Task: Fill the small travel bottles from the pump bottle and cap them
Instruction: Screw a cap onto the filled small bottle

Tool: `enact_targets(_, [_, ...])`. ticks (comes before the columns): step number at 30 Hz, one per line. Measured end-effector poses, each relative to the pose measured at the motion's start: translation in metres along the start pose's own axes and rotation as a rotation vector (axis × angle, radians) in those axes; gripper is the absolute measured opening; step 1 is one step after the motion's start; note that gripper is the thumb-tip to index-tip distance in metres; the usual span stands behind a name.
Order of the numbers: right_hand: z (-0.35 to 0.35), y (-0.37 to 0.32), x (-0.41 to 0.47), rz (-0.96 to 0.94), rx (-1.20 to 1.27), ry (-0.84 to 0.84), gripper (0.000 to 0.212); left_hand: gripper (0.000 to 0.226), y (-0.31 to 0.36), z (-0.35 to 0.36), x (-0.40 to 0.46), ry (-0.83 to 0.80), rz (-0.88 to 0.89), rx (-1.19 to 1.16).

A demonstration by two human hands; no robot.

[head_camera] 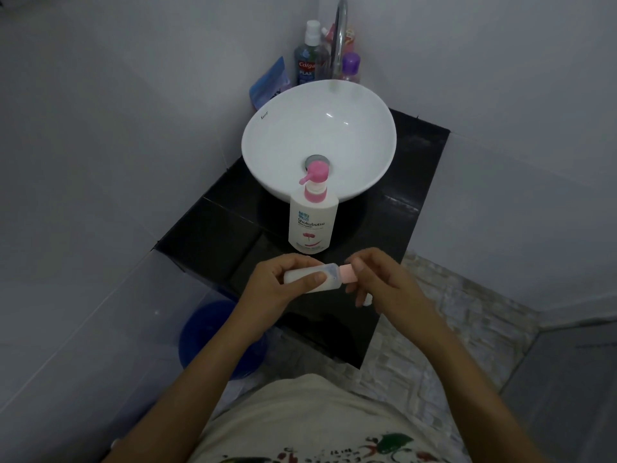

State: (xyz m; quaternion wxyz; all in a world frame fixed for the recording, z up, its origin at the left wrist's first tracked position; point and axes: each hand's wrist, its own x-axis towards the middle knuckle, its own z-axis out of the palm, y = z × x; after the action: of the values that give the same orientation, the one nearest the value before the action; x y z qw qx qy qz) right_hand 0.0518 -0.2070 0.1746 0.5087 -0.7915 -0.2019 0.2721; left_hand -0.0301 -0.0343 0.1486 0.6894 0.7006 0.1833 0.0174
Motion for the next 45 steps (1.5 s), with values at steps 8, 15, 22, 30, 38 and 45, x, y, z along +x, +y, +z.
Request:
enact_targets(8, [0.009,0.013,-0.01,0.07,0.042,-0.02,0.007,0.016,-0.016,0.002,-0.013,-0.04,-0.084,-0.061])
enact_targets(15, [0.019,0.022,-0.013,0.142,0.132,0.037,0.014,0.017,-0.027,0.006,-0.015,-0.046,-0.061,-0.059])
enact_targets(22, [0.027,0.031,-0.015,0.159,0.154,0.124,0.012,0.023,-0.04,0.008,-0.012,-0.051,-0.071,0.011])
enact_targets(30, [0.011,0.043,0.031,-0.111,-0.449,0.24,0.028,0.044,-0.054,-0.011,0.032,0.131,0.067,0.534])
enact_targets(38, [0.026,0.074,0.091,-0.151,-0.693,0.067,0.021,0.063,-0.072,-0.01,0.083,0.097,0.15,1.095])
enact_targets(45, [0.033,0.076,0.102,-0.105,-0.718,-0.02,0.024,0.063,-0.083,-0.003,0.094,-0.008,0.127,1.255])
